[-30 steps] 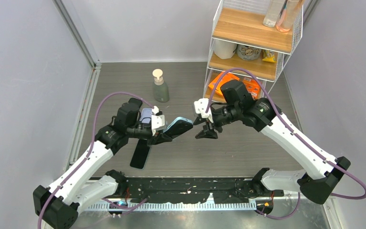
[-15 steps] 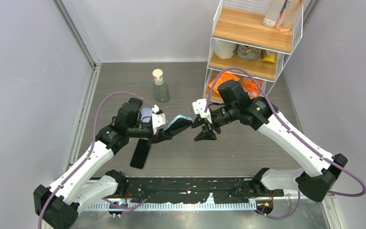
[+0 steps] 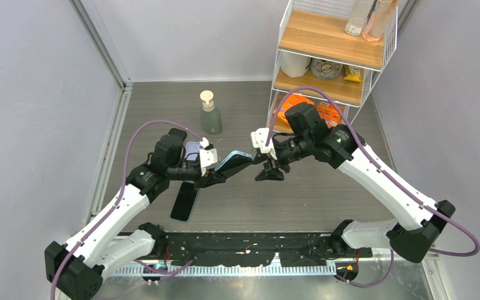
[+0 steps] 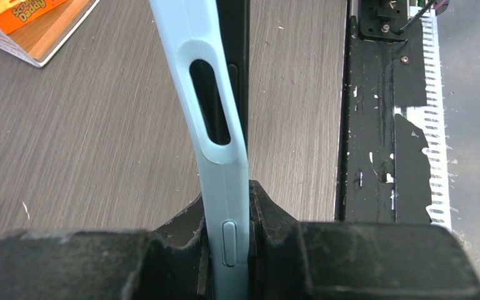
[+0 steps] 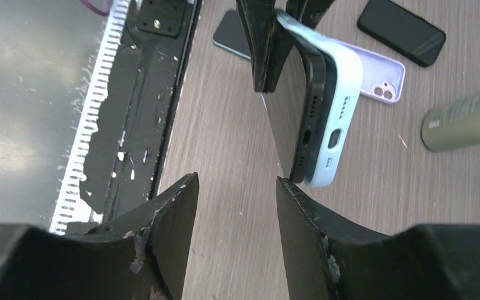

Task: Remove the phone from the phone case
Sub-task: Remove the phone case from the phone.

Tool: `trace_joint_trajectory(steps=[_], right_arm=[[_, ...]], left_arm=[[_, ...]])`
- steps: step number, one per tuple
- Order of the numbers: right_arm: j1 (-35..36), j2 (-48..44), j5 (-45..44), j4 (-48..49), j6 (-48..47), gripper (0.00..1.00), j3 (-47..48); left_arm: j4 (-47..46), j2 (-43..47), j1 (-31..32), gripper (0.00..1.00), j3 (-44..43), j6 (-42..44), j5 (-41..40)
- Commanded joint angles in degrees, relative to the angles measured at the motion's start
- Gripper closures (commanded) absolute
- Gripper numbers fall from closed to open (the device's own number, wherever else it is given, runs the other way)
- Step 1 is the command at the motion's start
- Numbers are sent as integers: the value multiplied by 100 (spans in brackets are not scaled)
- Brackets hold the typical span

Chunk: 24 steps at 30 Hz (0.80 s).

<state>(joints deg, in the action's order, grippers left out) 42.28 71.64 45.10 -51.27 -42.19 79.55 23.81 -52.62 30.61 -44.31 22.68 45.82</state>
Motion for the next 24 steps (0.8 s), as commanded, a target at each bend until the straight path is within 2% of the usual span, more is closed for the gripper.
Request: trace_joint_trajectory(steps=[1, 8, 24], right_arm=[[26, -191, -592, -263, -252, 45, 187], [23, -350, -715, -186, -283, 45, -60], [25, 9, -235, 161, -162, 45, -27]], left_arm=[[-557, 150, -15, 100, -51, -52, 24], [-560, 107, -11, 100, -73, -91, 214], [-551, -4, -3, 100, -105, -146, 505]])
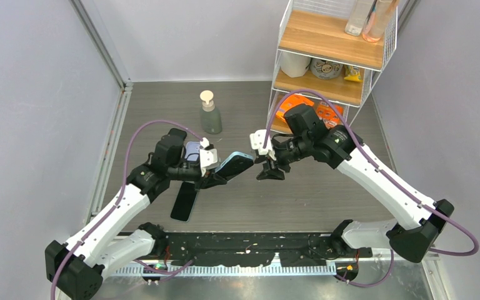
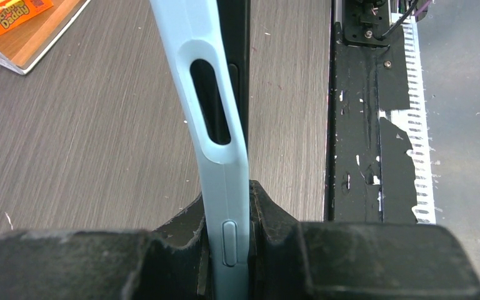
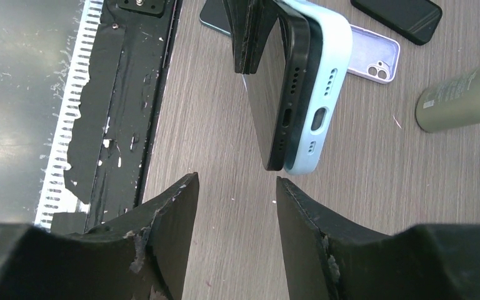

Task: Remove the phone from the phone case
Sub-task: Remove the phone case from the phone.

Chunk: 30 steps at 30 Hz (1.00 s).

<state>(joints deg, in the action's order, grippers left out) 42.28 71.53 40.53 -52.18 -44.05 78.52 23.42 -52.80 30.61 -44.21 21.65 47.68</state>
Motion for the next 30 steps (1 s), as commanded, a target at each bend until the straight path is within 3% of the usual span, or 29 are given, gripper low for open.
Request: trace_joint_trajectory(steps=[1, 19, 30], right_arm=[[26, 24, 238, 253, 31, 45, 85], [25, 19, 590, 253, 51, 46, 89], [26, 247, 842, 685, 165, 48, 94]], left_arm=[[-522, 7, -3, 100, -120, -39, 314], [-544, -97, 18, 100, -105, -36, 340], [32, -164, 432, 100, -166, 602, 665]])
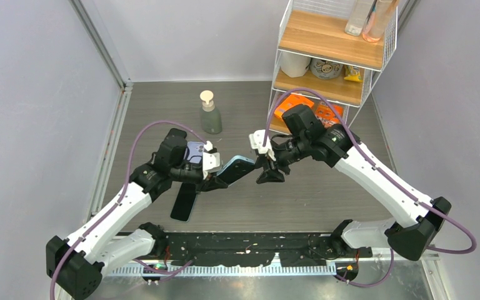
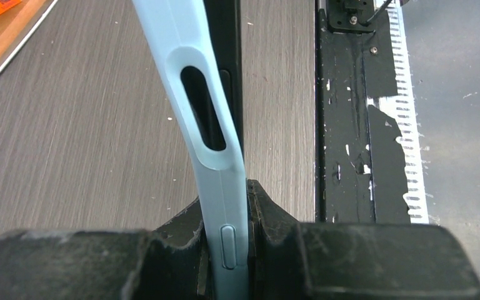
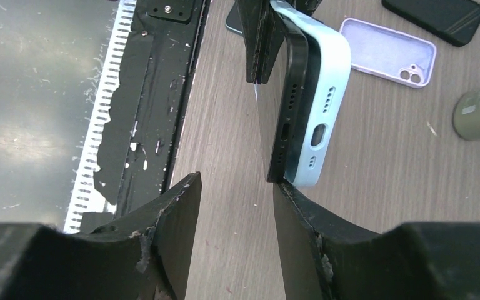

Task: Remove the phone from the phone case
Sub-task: Remove the phone case from the phone.

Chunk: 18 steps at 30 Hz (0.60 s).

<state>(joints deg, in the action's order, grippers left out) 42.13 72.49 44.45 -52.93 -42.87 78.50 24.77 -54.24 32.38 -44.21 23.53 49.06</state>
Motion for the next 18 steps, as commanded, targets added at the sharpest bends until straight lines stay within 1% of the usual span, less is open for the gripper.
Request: trace_joint_trajectory(steps=[1, 12, 14, 18], right_arm=[[41, 200, 464, 776, 62, 48, 107], [37, 423, 402, 1129, 263, 49, 72], [40, 438, 432, 1157, 292, 49, 54], [38, 438, 513, 1212, 325, 50, -129]], left_arm=[[-67, -25, 268, 100, -180, 453, 552], [142, -66, 392, 100, -254, 758, 739], [128, -52, 396, 100, -263, 747, 687], [-224, 60, 384, 100, -223, 437, 374]])
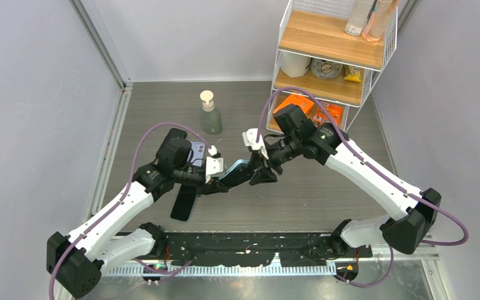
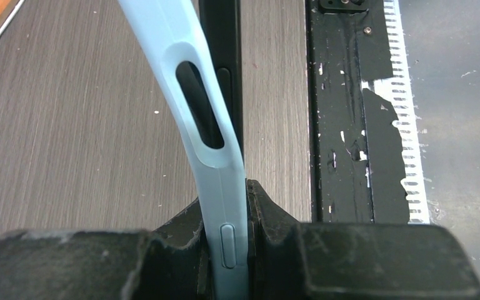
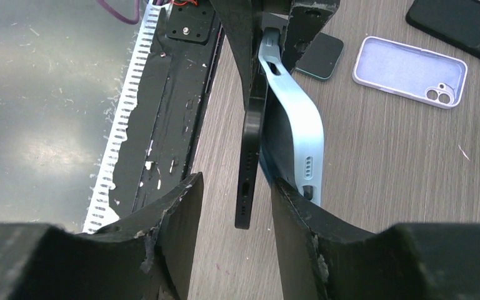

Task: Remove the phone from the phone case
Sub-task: Remove the phone case from the phone.

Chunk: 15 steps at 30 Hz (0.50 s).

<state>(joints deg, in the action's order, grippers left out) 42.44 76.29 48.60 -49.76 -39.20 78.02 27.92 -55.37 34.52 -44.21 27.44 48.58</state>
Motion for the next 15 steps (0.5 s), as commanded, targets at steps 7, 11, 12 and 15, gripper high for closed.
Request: trace_joint_trajectory(steps=[7, 11, 12, 15], right_arm=[[5, 61, 444, 1068, 11, 59, -558], [24, 118, 583, 1215, 118, 63, -699], [38, 134, 601, 1247, 146, 66, -708], [51, 187, 594, 1249, 179, 78, -690]], left_arm=[[-1036, 156, -27, 100, -335, -475, 121], [-1315, 129, -109, 100, -360, -729, 51], [-1355, 119, -114, 100, -368, -772, 39], [-1473, 120, -162, 100, -333, -916, 25]])
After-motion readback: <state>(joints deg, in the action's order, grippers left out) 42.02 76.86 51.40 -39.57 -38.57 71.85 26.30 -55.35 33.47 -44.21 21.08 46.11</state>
